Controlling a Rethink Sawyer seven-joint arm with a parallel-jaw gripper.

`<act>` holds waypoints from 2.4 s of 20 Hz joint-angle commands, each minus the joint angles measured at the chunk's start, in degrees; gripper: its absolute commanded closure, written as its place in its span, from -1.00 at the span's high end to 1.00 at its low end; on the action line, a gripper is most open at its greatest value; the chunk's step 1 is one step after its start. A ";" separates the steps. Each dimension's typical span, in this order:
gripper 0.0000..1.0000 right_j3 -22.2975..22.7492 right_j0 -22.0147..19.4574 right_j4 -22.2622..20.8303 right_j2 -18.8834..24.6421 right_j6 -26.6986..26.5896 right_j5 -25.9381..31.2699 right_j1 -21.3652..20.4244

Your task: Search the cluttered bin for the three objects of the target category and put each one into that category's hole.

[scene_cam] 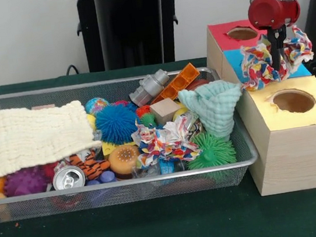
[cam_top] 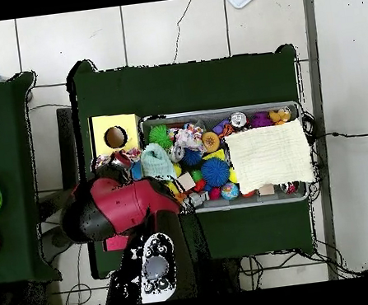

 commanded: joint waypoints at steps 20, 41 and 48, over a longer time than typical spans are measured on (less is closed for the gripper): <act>-1.00 -5.94 -2.08 1.45 6.87 6.32 13.03 -1.01; -1.00 -8.85 -3.72 -0.64 8.15 5.07 11.33 1.91; -1.00 -9.80 -5.23 -1.37 9.21 4.03 10.60 3.17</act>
